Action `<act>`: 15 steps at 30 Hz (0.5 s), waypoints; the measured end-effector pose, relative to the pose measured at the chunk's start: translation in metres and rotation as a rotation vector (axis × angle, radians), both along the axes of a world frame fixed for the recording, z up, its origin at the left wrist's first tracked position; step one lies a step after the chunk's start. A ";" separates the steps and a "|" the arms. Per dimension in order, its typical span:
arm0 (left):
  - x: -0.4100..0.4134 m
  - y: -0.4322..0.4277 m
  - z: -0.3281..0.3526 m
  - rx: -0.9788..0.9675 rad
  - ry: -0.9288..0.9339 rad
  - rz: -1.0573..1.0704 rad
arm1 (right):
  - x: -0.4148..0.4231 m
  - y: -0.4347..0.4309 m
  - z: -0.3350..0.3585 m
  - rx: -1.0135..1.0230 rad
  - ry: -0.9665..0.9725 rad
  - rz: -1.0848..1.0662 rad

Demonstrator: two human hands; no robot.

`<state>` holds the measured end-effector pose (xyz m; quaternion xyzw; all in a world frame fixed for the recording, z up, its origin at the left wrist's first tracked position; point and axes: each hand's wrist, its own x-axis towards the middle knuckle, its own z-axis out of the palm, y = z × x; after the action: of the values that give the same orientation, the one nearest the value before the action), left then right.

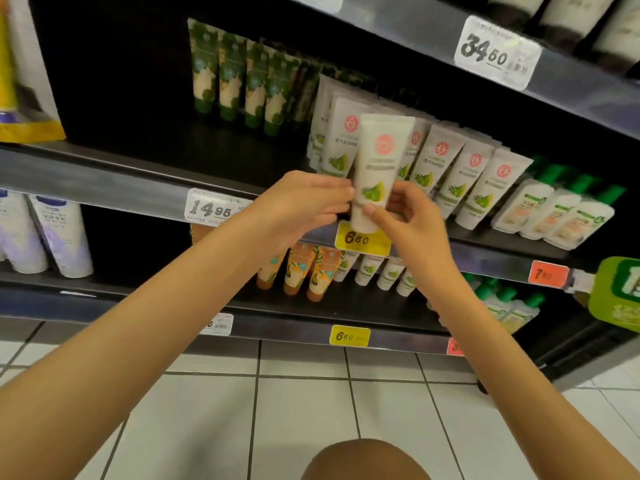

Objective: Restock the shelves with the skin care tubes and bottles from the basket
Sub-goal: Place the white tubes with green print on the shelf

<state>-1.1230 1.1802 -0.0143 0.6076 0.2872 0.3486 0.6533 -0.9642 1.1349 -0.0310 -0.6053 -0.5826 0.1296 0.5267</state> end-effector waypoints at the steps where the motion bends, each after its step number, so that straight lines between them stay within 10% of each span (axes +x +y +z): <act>1: -0.003 0.001 0.002 0.001 0.002 -0.003 | 0.009 0.001 0.001 0.032 0.025 -0.066; 15: 0.000 0.001 0.003 -0.073 0.003 0.012 | 0.064 0.040 -0.007 -0.094 -0.163 -0.325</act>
<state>-1.1234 1.1815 -0.0109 0.5821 0.3041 0.3410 0.6726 -0.8999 1.1753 -0.0376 -0.7239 -0.5112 0.0202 0.4628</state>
